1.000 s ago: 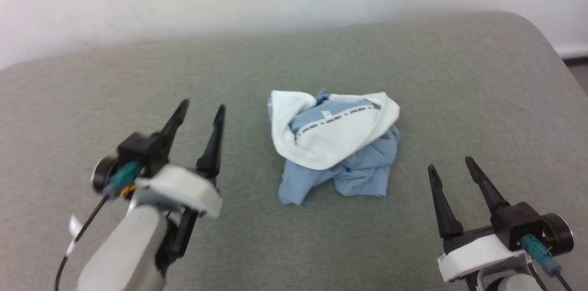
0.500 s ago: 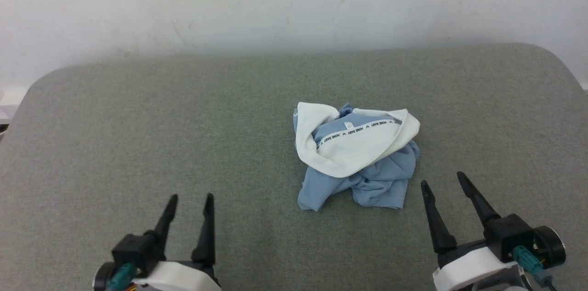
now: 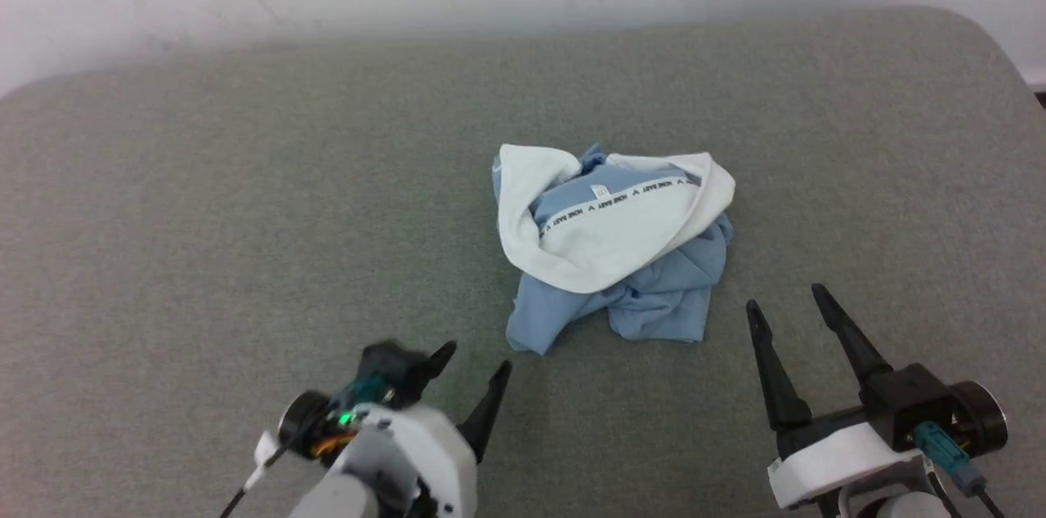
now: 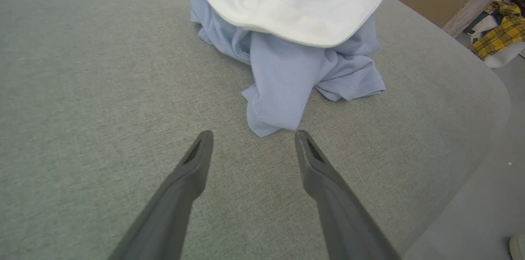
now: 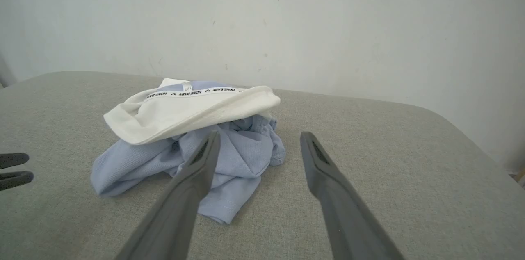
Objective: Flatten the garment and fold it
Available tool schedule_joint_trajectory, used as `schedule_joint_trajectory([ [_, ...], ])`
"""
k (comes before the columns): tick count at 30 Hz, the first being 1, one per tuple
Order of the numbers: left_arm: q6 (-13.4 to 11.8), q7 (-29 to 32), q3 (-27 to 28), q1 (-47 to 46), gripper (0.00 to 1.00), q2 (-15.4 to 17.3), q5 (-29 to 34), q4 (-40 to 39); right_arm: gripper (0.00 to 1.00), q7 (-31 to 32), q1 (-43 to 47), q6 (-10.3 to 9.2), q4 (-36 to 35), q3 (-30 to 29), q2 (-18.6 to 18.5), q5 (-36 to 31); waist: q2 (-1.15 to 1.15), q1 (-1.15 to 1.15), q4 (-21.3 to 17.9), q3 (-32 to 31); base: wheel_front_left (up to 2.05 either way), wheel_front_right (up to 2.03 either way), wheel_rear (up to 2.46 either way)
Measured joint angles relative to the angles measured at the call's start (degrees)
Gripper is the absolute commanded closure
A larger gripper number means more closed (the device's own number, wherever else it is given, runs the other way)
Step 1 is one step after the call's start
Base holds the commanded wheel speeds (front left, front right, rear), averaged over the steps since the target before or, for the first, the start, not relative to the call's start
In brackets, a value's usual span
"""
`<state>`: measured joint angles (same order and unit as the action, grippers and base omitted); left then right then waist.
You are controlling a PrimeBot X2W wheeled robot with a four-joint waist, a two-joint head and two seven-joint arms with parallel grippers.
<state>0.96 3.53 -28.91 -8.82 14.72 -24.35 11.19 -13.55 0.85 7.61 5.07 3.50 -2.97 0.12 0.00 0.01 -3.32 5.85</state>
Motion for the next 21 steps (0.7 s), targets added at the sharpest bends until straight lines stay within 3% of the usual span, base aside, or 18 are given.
schedule_joint_trajectory([
  [8,0.77,8.79,-1.65,-10.16,0.0,-1.05,0.23,5.38,0.0,-0.12,-1.87,0.0,0.11,-0.11,0.01,0.08,0.0,0.01,-3.79,4.55,0.0,0.0,0.0],
  [13,1.2,9.61,-1.99,-12.21,0.0,-1.9,-0.04,9.39,0.0,-0.38,-2.34,0.0,0.82,-0.05,0.0,0.55,0.0,0.01,-6.21,6.55,0.0,0.0,0.0],
  [14,1.54,9.5,-2.24,-12.46,0.6,-1.88,0.0,10.03,0.0,-0.63,-2.38,0.0,0.98,-0.07,0.0,0.57,0.0,0.01,-6.57,6.85,0.0,0.0,0.0],
  [15,1.57,8.73,-2.11,-12.69,1.0,-1.85,0.05,10.34,0.0,-0.67,-2.4,0.0,1.12,-0.12,0.0,0.66,0.0,0.01,-6.87,7.1,0.0,0.0,0.0],
  [21,0.51,1.81,0.55,-12.88,1.0,-0.99,0.08,10.02,0.0,-0.77,-2.39,0.0,2.01,-0.77,0.01,1.08,0.0,0.0,-6.68,6.72,0.0,0.0,0.0],
])
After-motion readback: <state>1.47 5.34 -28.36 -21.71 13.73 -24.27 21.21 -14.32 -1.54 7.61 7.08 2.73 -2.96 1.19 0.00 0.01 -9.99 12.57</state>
